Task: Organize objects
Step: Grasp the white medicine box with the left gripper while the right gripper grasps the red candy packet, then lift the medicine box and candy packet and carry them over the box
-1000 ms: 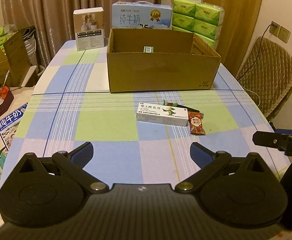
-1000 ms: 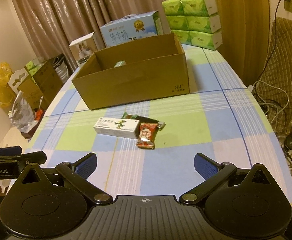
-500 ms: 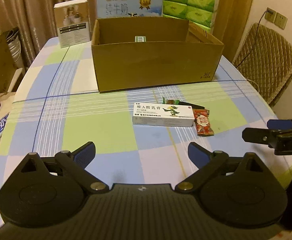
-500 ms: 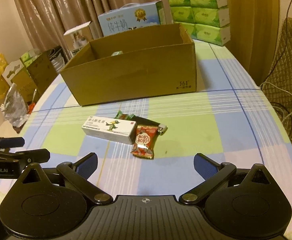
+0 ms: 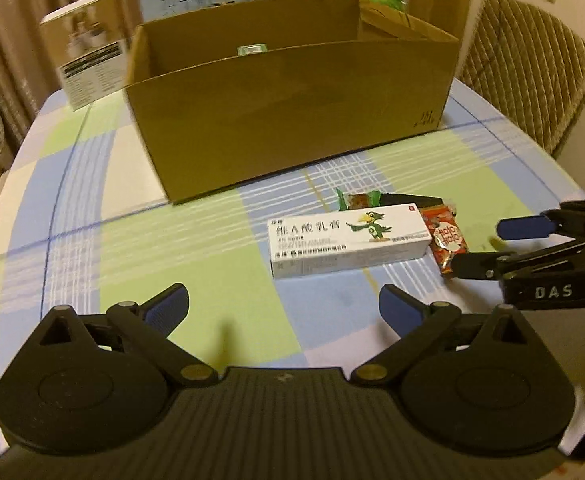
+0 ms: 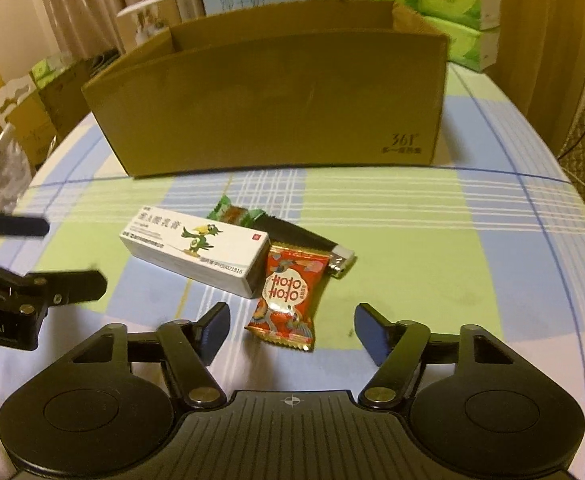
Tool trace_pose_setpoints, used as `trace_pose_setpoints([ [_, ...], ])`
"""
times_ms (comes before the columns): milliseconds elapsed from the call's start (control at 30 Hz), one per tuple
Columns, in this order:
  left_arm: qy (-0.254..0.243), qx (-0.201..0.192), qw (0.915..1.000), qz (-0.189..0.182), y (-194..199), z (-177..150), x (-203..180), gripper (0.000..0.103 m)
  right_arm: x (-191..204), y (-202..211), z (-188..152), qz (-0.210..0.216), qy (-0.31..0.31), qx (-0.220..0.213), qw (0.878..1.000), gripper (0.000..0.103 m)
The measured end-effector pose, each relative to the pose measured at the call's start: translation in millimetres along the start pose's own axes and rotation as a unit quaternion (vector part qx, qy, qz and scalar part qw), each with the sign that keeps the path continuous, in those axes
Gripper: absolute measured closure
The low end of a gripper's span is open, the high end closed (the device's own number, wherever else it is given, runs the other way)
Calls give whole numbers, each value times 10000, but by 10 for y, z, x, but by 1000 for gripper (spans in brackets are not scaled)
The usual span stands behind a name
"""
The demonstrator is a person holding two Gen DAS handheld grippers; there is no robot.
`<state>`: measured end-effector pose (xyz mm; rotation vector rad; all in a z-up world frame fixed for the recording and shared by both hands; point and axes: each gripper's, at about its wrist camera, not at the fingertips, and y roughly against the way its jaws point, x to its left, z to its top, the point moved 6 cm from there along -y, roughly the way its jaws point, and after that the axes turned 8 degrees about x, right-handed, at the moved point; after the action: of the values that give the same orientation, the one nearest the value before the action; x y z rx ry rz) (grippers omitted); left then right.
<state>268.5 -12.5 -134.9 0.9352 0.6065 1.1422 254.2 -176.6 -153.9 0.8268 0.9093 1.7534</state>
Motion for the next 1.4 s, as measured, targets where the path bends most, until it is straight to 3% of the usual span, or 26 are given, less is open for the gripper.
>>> trace_pose_setpoints([
  [167,-819,-165,9964,114,-201,157,-73,4,22,-157,49,-105,197,33,9997,46],
  [233,-1090,-263,9937,-50,-269,219,-115,4,21,-176,74,-164,312,19,9994,54],
  [300,-1382,-266,9899,-173,-359,269,-162,4,8,-168,84,-146,379,24,9992,72],
  [467,-2131,-207,9758,-449,-532,351,-339,6,-66,-127,30,-174,463,52,9988,77],
  [600,-2461,124,9668,-678,-681,385,-426,16,-151,-68,-35,-204,335,48,9992,77],
  [700,-2445,343,9659,-784,-725,385,-450,32,-227,-25,-83,-212,175,41,9996,77],
  [800,-2204,428,9714,-769,-648,320,-461,46,-261,32,-142,-209,77,16,9997,77],
  [867,-1925,499,9763,-852,-572,230,-469,50,-262,60,-169,-200,35,-2,9998,77],
  [933,-1694,645,9784,-992,-522,116,-510,63,-256,69,-182,-215,43,-8,9998,77],
  [1067,-1521,548,9824,-934,-439,-44,-630,63,-231,84,-201,-271,134,-43,9995,77],
  [1400,-1242,254,9888,-793,-523,145,-778,62,-237,62,-226,-461,315,-139,9983,69],
])
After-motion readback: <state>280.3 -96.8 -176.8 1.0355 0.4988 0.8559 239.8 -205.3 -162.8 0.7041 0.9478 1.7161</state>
